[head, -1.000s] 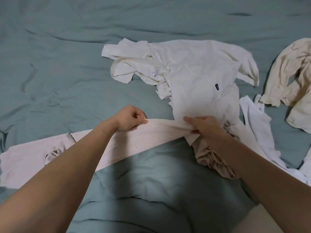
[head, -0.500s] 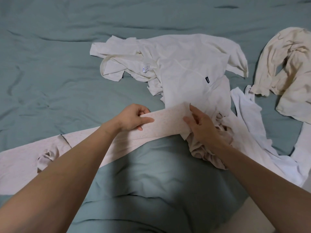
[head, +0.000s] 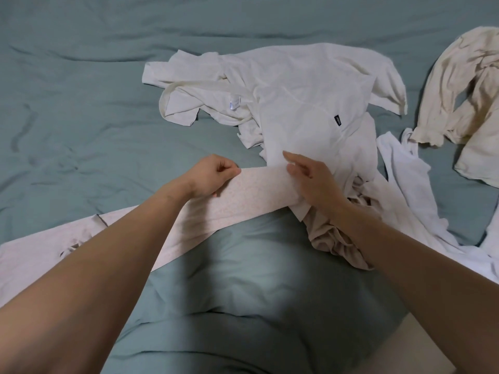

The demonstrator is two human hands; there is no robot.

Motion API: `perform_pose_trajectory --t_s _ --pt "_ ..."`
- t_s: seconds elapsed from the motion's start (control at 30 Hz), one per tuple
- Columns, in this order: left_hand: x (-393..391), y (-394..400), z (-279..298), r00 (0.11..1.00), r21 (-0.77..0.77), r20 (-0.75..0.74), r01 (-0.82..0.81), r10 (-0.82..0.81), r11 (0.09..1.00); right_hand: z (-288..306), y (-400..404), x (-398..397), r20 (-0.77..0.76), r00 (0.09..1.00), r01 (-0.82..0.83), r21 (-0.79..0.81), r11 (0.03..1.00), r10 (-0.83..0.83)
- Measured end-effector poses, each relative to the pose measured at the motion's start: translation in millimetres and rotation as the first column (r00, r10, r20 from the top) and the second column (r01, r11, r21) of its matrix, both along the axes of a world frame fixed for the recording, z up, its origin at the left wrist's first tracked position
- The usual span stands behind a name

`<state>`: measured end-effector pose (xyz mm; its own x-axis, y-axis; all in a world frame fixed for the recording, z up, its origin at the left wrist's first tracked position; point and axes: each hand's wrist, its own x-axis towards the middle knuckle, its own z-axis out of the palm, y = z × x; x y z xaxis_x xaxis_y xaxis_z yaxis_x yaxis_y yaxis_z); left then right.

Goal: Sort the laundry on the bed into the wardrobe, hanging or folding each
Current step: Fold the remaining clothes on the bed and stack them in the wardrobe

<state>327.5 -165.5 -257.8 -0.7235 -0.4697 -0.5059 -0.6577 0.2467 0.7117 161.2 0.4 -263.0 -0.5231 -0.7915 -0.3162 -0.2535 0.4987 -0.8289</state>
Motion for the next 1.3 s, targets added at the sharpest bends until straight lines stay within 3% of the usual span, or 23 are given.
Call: perform_pose_trajectory --t_s 0.2,0.33,0.47,0.7,0.83,1.1,1.3 --pt "-5 3 -8 0.999 -0.037 0.028 0.033 -0.032 0.999 -1 13 -6 0.069 0.995 0.070 0.080 0.994 -0.075" --pt "-10 7 -11 0.999 -0.118 0.040 0.040 -0.035 0.992 -11 19 4 -0.062 0.980 0.196 0.127 0.972 -0.189" --pt "-8 6 -12 0.998 -0.102 0.032 0.052 -0.049 0.993 -13 21 20 -0.083 0.995 0.074 0.193 0.978 -0.059" --pt "-10 4 -10 0.999 -0.143 -0.004 0.033 -0.034 0.989 0 8 5 0.013 0.987 0.158 -0.031 0.987 -0.157" --pt "-32 19 1 0.995 -0.025 -0.102 0.019 -0.021 1.000 13 5 -9 0.014 0.989 0.148 -0.077 0.986 -0.147" --pt "-87 31 16 0.969 0.149 0.138 0.184 -0.205 0.972 20 23 -14 0.122 0.986 0.129 -0.099 0.987 -0.116" --pt "-89 13 16 0.934 0.310 0.048 0.324 -0.355 0.894 23 29 -15 0.167 0.972 0.186 -0.103 0.977 -0.168"
